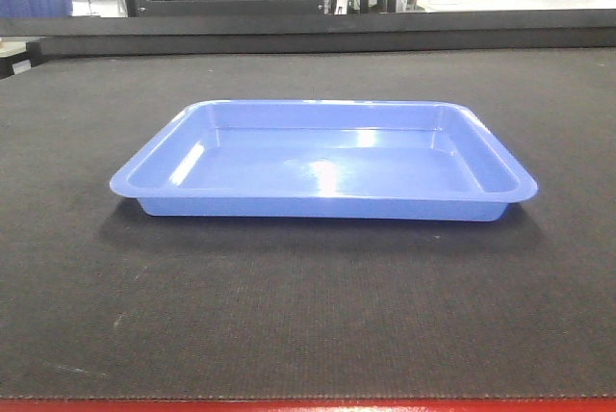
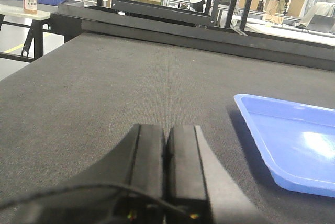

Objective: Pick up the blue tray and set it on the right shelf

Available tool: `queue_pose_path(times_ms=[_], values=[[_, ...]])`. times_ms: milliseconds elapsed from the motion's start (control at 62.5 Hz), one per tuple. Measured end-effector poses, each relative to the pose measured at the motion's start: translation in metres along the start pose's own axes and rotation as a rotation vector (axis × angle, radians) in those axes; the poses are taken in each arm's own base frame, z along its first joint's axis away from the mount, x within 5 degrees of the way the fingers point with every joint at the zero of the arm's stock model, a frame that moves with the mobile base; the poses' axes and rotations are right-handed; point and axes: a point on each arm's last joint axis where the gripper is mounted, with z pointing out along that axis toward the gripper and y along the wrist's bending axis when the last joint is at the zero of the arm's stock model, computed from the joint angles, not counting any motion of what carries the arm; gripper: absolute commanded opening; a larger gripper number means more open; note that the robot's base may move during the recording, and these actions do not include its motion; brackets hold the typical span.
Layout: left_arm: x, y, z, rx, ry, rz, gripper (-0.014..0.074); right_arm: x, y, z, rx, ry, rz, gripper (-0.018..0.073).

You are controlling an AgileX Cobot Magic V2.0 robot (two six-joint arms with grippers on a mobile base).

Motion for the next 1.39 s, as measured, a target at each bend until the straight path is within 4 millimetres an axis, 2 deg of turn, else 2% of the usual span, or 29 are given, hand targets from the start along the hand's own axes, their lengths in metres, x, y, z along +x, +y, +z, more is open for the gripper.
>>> queue_pose_path(times_ms=[848,1120,1200,1232,1296,1392], values=[[0.000,0.000,0.000,0.000,0.000,0.000,-0.0032,-0.001,0.000,0.000,0.000,-0.011,0.000,0.0054],[0.000,0.000,0.000,0.000,0.000,0.016,-0.0032,-0.008,0.000,0.000,0.003,-0.092,0.000,0.0054],[-0.006,-0.001,-0.001,-0.001,-0.002,0.085,-0.0032,-0.025,0.000,-0.004,0.001,-0.139,0.000,0.0054],[-0.014,-0.002,-0.002,-0.004,-0.012,0.131,-0.0031,-0.040,0.001,-0.007,-0.002,-0.171,-0.001,0.0054],[-0.042,-0.004,-0.007,-0.013,-0.053,0.191,-0.0027,-0.070,0.003,-0.018,-0.009,-0.214,-0.002,0.0057],[-0.095,-0.010,-0.017,-0.028,-0.098,0.222,-0.0027,-0.117,0.006,-0.031,-0.019,-0.213,-0.005,0.0057]])
